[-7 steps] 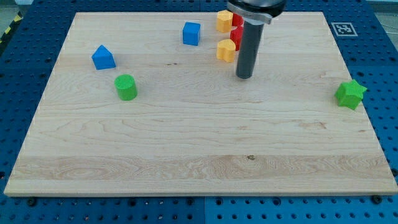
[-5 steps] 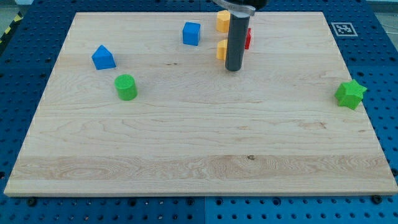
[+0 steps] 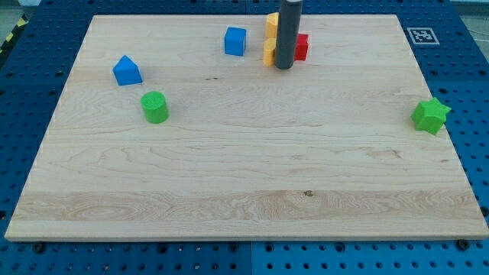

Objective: Place the yellow heart at the top center of the board

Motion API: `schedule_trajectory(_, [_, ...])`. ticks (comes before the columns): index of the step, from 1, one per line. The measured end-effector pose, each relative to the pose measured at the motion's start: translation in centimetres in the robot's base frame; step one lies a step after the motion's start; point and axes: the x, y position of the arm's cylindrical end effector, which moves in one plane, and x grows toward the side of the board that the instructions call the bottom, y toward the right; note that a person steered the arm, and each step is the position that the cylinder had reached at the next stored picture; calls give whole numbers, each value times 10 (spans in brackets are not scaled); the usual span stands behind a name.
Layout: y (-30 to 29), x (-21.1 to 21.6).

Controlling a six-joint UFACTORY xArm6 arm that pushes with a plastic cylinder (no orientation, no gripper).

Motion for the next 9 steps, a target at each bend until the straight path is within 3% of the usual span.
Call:
schedule_trajectory(2, [-17,-21])
schedule_trajectory(6, [-34,-118])
schedule_trajectory(8, [-24,-107])
schedule_trajectory(9, [8,-89])
